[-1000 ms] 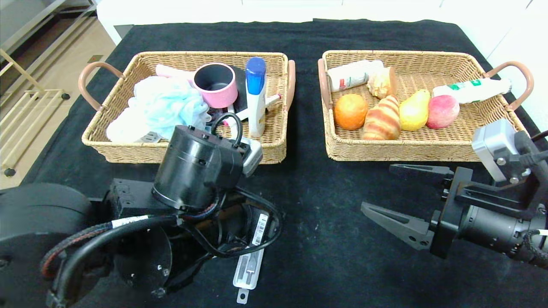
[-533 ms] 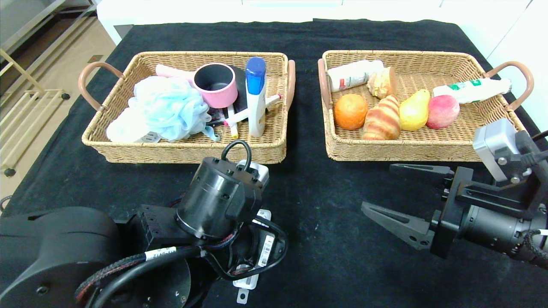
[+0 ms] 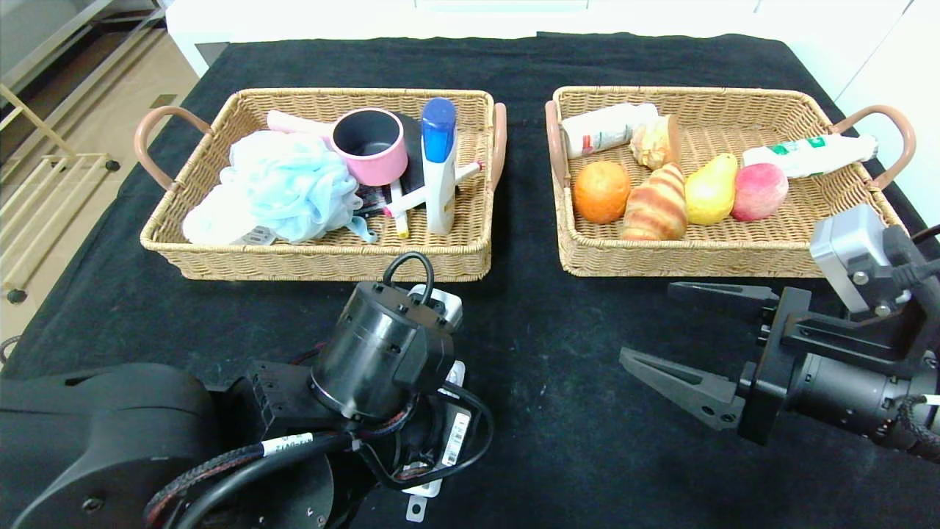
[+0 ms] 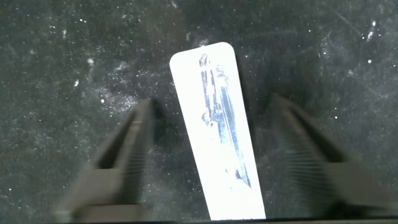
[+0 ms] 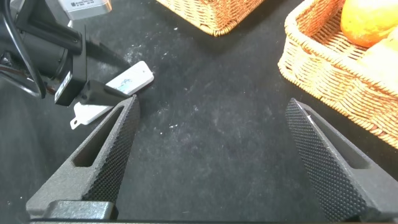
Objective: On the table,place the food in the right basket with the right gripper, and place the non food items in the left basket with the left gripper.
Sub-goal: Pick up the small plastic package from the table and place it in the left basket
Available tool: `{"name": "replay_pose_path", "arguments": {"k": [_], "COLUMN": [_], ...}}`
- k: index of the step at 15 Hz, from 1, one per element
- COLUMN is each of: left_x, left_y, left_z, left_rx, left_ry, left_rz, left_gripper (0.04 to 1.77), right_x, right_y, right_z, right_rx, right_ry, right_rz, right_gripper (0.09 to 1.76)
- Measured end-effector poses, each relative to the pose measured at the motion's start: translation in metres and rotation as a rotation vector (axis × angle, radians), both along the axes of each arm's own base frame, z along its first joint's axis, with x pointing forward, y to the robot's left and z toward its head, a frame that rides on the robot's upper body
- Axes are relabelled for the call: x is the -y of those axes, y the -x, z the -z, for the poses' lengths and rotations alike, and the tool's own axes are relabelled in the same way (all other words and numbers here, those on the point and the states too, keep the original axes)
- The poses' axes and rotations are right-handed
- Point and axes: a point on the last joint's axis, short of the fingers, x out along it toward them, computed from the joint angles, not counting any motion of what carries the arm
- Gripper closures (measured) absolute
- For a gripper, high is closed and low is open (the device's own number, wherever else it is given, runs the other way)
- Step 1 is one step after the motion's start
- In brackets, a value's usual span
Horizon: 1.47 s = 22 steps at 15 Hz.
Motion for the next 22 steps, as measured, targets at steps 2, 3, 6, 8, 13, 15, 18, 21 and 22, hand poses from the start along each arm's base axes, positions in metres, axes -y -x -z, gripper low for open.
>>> {"name": "replay_pose_path", "arguments": {"k": [2, 3, 6, 8, 13, 15, 18, 21, 22], "left_x": [-0.0002, -0.0001, 0.0000, 0.0000, 0.0002, 0.0004, 0.0006, 0.0006, 0.0003], "left_y": [0.0002, 0.0004, 0.0007, 0.0007, 0.0002, -0.0002, -0.0003, -0.0004, 0.0000], "left_z": [0.0000, 0.0001, 0.0009, 0.0015, 0.0016, 0.0018, 0.0018, -0.0007, -0.0024], "left_rx": [-0.001, -0.001, -0.004, -0.005, -0.007, -0.007, -0.007, -0.001, 0.004], "left_ry": [-0.001, -0.002, -0.005, -0.007, -0.008, -0.007, -0.007, 0.000, 0.005], "left_rz": [0.000, 0.001, 0.002, 0.003, 0.003, 0.002, 0.003, 0.004, 0.004], "left_gripper": [0.82, 0.93, 1.17, 1.17, 1.17, 1.17, 1.17, 1.17, 1.17], "right_x": [-0.0001, -0.0001, -0.0003, -0.0004, -0.0005, -0.0005, -0.0005, -0.0008, -0.0008], "right_y": [-0.0002, -0.0002, -0.0005, -0.0007, -0.0009, -0.0009, -0.0008, -0.0007, -0.0007], "right_z": [0.0003, 0.0005, 0.0008, 0.0011, 0.0013, 0.0014, 0.0016, 0.0017, 0.0018], "right_rx": [-0.002, -0.002, -0.003, -0.005, -0.005, -0.006, -0.006, -0.007, -0.007], "right_ry": [0.001, 0.001, 0.002, 0.003, 0.003, 0.003, 0.004, 0.004, 0.004], "right_rz": [0.000, 0.000, 0.000, 0.000, 0.000, 0.000, 0.000, -0.001, -0.001], "right_gripper": [0.14, 0.14, 0.14, 0.14, 0.14, 0.14, 0.14, 0.14, 0.14]}}
